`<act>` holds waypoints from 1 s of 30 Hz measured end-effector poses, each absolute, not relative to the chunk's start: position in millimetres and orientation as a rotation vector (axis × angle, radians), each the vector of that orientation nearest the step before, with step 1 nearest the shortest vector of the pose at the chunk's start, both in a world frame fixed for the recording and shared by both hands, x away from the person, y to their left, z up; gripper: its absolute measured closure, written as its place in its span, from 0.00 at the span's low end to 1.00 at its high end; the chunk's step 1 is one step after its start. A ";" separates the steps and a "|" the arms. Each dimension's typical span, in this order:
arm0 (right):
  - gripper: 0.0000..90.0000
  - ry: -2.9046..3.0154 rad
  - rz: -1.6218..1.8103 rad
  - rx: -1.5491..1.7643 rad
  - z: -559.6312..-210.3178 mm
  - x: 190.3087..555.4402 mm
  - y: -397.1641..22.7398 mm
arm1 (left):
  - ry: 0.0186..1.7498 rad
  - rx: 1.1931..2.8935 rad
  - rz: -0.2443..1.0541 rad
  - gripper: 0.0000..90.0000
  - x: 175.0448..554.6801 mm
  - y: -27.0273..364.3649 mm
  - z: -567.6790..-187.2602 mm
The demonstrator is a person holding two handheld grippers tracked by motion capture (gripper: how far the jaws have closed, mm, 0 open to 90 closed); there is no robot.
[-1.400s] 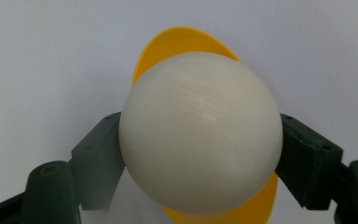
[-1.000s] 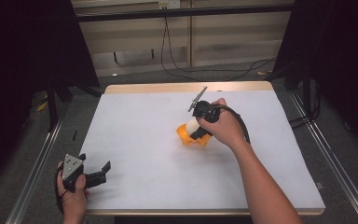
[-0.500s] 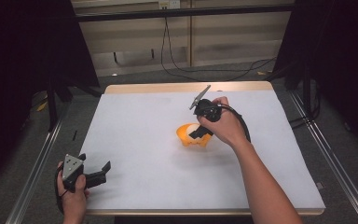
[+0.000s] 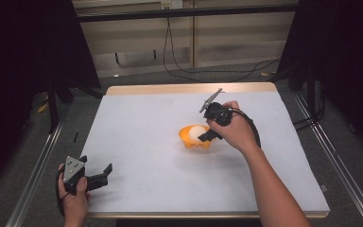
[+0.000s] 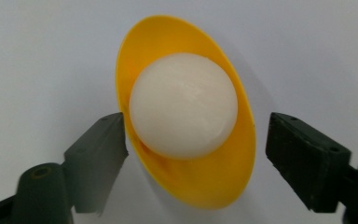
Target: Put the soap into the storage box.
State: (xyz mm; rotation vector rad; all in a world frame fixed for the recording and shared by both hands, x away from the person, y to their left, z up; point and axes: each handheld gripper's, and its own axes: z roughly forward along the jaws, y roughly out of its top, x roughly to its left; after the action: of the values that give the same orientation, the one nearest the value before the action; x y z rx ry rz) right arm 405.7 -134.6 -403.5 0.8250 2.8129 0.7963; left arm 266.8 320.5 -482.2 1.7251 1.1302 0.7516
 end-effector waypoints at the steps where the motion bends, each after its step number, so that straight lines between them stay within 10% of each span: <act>1: 0.26 2.816 0.796 0.828 -404.6 405.7 -136.0 | 1.129 1.726 0.749 0.00 267.0 320.7 -482.2; 30: 0.28 2.779 0.776 0.895 -415.8 382.4 -174.1 | 1.130 1.725 0.752 0.00 266.7 319.8 -482.3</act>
State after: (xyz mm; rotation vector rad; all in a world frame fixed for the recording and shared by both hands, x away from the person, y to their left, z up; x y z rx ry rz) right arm 382.4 -174.1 -415.8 0.8954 2.7790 0.7759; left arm 266.7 319.8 -482.3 1.7248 1.1303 0.7525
